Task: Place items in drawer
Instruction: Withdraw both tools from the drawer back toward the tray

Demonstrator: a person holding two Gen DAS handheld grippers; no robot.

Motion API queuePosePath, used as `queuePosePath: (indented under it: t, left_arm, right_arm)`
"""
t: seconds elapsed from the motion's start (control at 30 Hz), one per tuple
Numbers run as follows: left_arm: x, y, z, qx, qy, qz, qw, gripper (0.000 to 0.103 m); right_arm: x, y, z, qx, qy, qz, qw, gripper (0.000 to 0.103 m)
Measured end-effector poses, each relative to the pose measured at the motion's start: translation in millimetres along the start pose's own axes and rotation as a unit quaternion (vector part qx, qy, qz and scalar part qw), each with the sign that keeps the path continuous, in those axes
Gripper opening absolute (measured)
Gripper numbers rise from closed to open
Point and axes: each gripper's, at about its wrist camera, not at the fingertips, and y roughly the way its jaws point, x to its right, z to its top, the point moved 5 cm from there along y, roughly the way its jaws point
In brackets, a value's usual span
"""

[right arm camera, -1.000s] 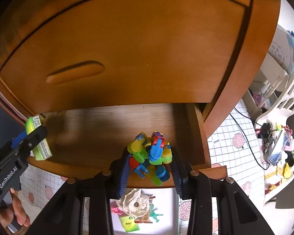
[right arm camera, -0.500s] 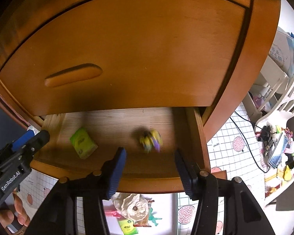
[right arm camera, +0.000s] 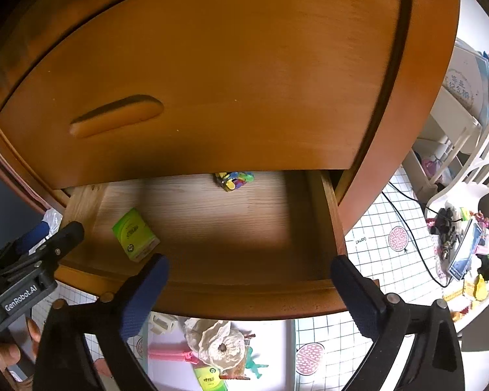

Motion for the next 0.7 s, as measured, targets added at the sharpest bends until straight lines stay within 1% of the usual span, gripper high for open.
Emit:
queuePosePath:
  t: [0.07,0.17,0.37,0.5,0.6,0.7]
  left_arm:
    - [1,-2,1,0.009,0.005,0.005,0.9999,0.103]
    - [1,-3,2,0.012,0.004,0.007,0.9999,0.103]
    - [0,-7,1,0.020,-0.005,0.001,0.9998,0.103]
    - [-2,-13,-1,0.019,-0.012,-0.010,0.9997,0.103]
    - [-4,-25,-2,0.030,-0.019,-0.017,0.9992,0.103]
    - [-5,-44,-8,0.053,-0.027,-0.029,0.9978,0.103]
  right_arm:
    - [1,1,-1,-0.008,0.002,0.001,1.000,0.102]
    - [1,2,-2,-0.009,0.002,0.000,1.000,0.103]
    - [4,2,-4,-0.007,0.007,0.000,1.000,0.103]
    - [5,-4,-5,-0.004,0.004,-0.001,1.000,0.103]
    - [9,-12,-5,0.002,0.007,-0.002,1.000,0.103]
    - [11,-24,-9,0.015,0.011,0.008,1.000,0.103]
